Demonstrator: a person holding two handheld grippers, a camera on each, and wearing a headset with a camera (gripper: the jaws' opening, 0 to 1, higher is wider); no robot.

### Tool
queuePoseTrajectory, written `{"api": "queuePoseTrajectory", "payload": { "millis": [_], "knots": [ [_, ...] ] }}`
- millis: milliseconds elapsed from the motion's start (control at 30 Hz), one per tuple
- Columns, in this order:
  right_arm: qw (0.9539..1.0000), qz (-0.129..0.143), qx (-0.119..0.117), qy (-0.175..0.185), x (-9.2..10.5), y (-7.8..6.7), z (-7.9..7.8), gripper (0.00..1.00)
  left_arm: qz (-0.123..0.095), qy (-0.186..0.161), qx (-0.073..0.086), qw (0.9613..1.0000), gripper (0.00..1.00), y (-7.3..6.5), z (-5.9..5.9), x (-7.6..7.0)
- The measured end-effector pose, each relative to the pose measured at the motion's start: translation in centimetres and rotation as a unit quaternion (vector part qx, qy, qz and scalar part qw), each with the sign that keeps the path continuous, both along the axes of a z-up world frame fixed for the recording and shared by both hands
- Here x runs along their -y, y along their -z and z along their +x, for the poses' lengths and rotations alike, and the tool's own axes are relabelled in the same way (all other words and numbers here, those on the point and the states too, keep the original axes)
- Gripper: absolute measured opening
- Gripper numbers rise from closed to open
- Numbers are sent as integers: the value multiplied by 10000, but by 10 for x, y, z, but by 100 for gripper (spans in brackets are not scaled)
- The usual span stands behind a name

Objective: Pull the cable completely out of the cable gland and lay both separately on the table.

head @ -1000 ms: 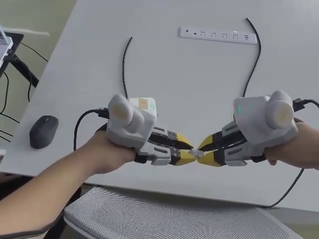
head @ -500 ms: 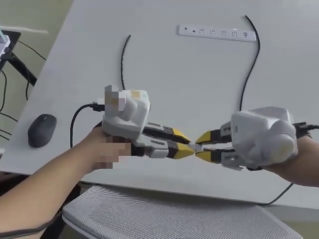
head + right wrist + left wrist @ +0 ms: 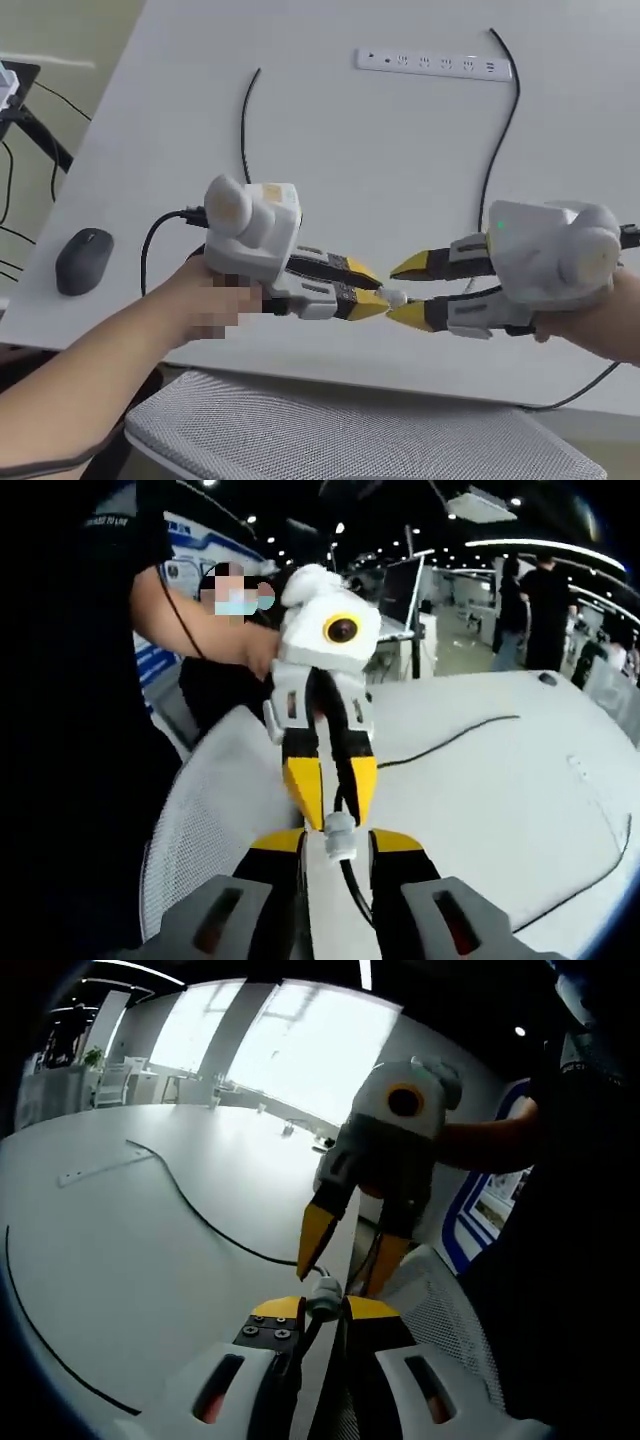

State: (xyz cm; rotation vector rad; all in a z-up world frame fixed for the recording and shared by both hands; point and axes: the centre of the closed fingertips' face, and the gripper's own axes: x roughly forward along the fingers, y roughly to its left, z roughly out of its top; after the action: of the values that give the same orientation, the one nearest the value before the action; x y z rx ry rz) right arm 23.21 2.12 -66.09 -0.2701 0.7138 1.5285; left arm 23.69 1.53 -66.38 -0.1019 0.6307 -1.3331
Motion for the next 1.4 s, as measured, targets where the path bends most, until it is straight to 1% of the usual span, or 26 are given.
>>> {"api": "queuePoseTrajectory", "payload": {
  "millis": [33,67,100,133,167,200,233,267,300,333,400,433,467,500,567,667,733,767,867,1067,1200,1233,1267,1333,1367,1400],
  "knots": [
    [9991,-6,-396,173,4,1,1,23,-7,33,133,9999,15,-2,0,0],
    [9982,71,-540,258,6,2,5,23,6,70,191,9998,15,-3,-1,1],
    [9953,281,-850,372,8,0,7,24,23,115,237,9997,15,-3,-2,1],
    [9919,363,-1137,434,9,-1,7,24,22,130,287,9995,15,-4,-3,2],
    [9896,394,-1297,471,10,-2,6,24,0,122,297,9995,15,-6,-3,2],
    [9768,582,-1978,581,12,-4,4,23,-19,135,312,9994,15,-7,-3,2],
    [9674,610,-2384,594,14,-5,0,23,-31,149,382,9992,15,-8,-3,2],
    [9620,561,-2602,607,16,-2,0,22,-26,155,383,9991,15,-8,-2,2],
    [9659,557,-2439,662,17,5,6,21,-22,170,369,9992,15,-8,-3,2],
    [9662,570,-2421,682,17,7,9,22,-7,195,374,9991,15,-7,-4,3],
    [9572,699,-2713,724,14,4,8,22,-6,215,387,9990,15,-8,-5,3],
    [9535,792,-2838,640,11,0,5,22,-18,216,382,9990,15,-8,-5,4],
    [9536,785,-2850,574,11,0,3,21,-24,213,387,9990,15,-9,-5,4],
    [9553,799,-2794,542,9,0,2,20,-24,206,394,9990,15,-10,-5,4],
    [9537,852,-2849,452,7,-3,-2,20,-42,184,381,9991,15,-10,-3,3],
    [9561,897,-2766,366,5,-3,-4,18,-47,178,364,9992,15,-10,-2,3],
    [9551,890,-2809,299,5,-4,-6,16,-65,173,358,9992,15,-11,-2,3],
    [9551,887,-2814,286,6,-3,-6,15,-80,177,390,9991,15,-12,-1,3],
    [9558,967,-2758,309,5,-5,-3,10,-130,166,363,9991,15,-14,0,3],
    [9557,962,-2771,265,5,-7,-4,9,-145,152,355,9992,15,-15,1,4],
    [9695,964,-2254,91,3,-8,-5,8,-158,65,187,9997,14,-14,1,1],
    [9755,964,-1976,-10,2,-8,-4,7,-181,38,92,9998,14,-14,1,0],
    [9792,934,-1798,-27,2,-8,-3,7,-182,13,55,9998,14,-14,2,-1],
    [9846,890,-1504,-66,1,-9,-4,7,-221,-39,-47,9997,14,-14,3,-2],
    [9867,869,-1373,-71,0,-10,-3,7,-267,-113,-239,9993,14,-14,3,-2],
    [9892,841,-1196,-50,0,-10,-2,7,-283,-127,-220,9993,14,-14,4,-3]
  ]
}}
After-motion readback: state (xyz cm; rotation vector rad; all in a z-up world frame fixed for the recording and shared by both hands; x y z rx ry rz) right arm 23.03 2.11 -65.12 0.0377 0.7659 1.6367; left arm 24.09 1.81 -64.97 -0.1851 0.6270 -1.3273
